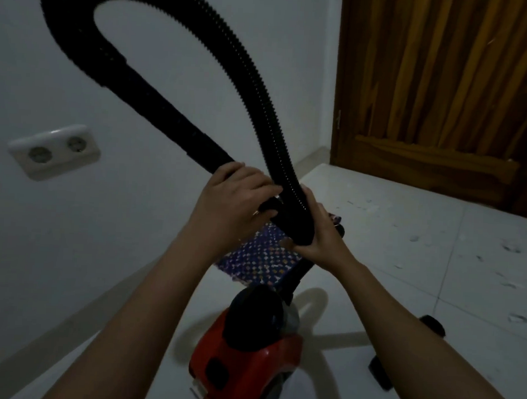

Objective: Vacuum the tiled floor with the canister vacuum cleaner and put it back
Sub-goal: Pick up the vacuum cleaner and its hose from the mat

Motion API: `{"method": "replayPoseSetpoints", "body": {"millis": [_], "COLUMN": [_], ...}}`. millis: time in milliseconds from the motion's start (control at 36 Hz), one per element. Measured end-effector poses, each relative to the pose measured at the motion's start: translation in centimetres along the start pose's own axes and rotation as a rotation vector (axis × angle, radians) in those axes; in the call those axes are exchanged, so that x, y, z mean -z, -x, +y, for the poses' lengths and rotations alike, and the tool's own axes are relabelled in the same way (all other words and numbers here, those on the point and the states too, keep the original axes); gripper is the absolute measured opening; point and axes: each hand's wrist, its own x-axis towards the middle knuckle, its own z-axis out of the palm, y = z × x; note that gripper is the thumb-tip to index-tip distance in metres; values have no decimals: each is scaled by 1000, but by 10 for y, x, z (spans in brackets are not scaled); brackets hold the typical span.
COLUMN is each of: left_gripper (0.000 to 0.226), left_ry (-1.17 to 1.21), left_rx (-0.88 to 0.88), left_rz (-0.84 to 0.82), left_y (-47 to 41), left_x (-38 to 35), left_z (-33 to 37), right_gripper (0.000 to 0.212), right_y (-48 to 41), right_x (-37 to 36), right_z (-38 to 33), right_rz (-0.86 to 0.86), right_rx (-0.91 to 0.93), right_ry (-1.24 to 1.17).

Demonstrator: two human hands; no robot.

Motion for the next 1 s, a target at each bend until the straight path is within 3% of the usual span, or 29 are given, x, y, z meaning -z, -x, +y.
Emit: {"method": "replayPoseSetpoints", "body": {"millis": [333, 722, 833, 1000], "left_gripper": [25, 24, 23, 18], "left_ry": [-131, -178, -190, -199], "left_rx": [-119, -184, -190, -159], "left_rz": [-282, -388, -403, -486], "left_y": [-28, -47, -52, -58], "left_x": [12, 12, 12, 4], "left_z": [1, 8, 7, 9], "right_gripper": [101, 91, 84, 55], "right_y": [10, 29, 35, 46], "right_x": [7, 7, 3, -15], "right_z": [-4, -4, 2, 8], "right_rz": [19, 129, 232, 279], "right_rx": [45, 98, 107, 128], "right_ry": [-25, 63, 141, 159]}}
